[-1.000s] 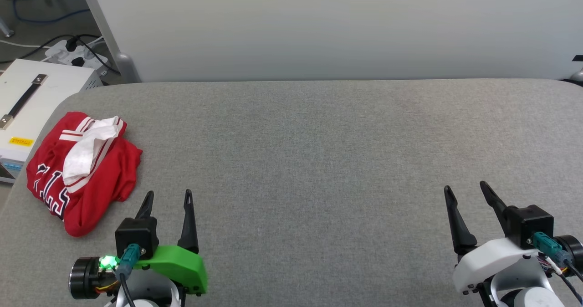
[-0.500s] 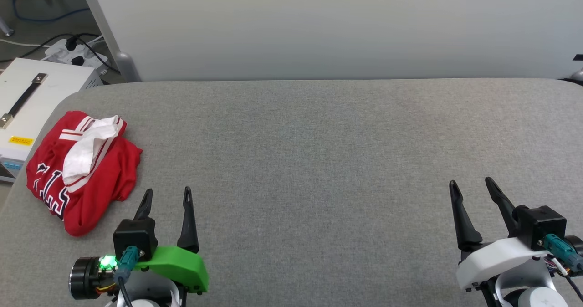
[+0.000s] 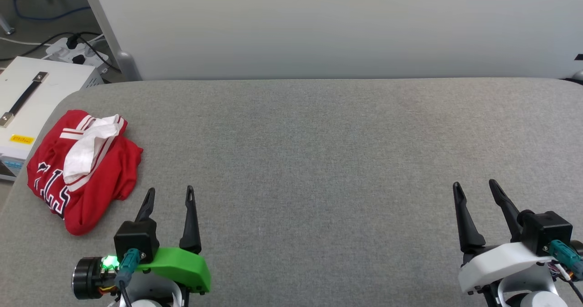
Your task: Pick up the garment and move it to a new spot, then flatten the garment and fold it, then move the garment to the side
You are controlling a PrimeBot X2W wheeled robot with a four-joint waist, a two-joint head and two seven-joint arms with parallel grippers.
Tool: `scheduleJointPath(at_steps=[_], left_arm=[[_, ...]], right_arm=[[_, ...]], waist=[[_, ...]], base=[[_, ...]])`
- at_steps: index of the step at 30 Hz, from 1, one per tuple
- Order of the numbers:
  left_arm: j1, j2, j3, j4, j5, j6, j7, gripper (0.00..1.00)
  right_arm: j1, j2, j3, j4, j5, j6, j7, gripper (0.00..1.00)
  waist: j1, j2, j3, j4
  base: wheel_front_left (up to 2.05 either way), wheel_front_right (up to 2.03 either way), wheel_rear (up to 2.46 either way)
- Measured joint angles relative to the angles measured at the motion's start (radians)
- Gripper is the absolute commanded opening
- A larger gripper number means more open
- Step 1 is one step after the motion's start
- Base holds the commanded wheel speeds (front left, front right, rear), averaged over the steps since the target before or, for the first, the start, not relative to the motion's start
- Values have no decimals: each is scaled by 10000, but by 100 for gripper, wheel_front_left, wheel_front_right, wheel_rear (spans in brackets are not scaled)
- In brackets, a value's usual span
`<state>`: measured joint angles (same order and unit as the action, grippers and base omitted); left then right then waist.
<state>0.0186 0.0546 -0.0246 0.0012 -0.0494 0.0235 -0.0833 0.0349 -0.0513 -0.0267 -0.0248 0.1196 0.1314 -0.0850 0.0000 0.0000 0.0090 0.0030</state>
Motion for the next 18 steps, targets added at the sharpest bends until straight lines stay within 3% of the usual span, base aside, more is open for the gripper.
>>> scheduleJointPath(at_steps=[18], left_arm=[[0, 0, -109, 73, -171, 119, -401, 100]], right_arm=[[183, 0, 4, -153, 192, 0, -387, 100]], waist=[[0, 0, 38, 19]], base=[[0, 0, 0]])
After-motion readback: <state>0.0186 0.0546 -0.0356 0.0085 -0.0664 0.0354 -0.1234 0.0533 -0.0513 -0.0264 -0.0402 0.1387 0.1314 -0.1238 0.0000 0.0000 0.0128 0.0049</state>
